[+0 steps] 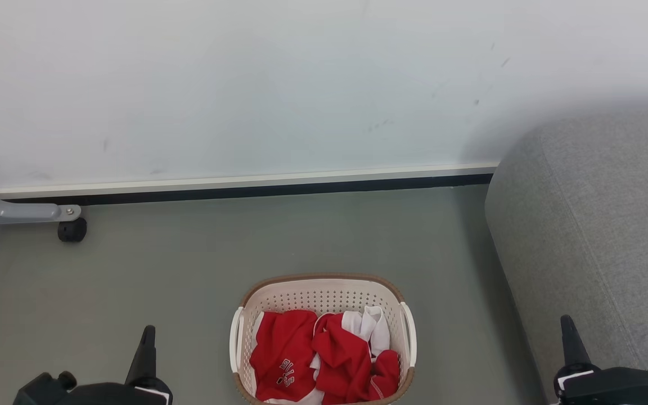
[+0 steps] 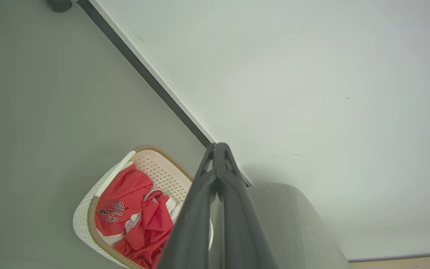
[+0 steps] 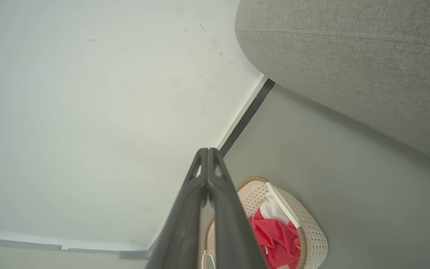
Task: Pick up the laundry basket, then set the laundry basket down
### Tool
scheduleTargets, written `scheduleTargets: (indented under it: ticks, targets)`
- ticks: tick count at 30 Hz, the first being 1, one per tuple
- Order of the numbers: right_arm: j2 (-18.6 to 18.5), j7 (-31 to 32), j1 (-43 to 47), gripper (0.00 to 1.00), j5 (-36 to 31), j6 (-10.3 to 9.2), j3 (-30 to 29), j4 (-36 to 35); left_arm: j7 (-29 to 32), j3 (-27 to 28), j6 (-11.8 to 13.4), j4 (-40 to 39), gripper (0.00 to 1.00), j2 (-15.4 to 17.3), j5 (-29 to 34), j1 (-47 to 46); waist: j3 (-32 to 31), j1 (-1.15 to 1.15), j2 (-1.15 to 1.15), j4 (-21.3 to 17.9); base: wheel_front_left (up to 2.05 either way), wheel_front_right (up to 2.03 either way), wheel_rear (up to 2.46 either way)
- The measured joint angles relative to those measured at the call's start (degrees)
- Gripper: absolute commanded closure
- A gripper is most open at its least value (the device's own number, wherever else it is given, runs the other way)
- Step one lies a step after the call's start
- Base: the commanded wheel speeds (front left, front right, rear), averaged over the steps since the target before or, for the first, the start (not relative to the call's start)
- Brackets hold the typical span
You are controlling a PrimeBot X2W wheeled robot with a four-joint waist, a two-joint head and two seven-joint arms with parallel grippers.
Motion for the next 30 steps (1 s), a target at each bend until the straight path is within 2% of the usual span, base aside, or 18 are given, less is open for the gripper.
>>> scheduleTargets:
  ticks: [30]
  targets:
    - [0.32, 6.06, -1.49, 1.0, 26.09, 4.45, -6.03, 1.27, 6.14, 4.76, -4.23, 0.42, 1.0, -0.22, -23.43, -1.91, -1.29, 0.0, 0.0, 0.73, 0.0, 0.0, 0.0]
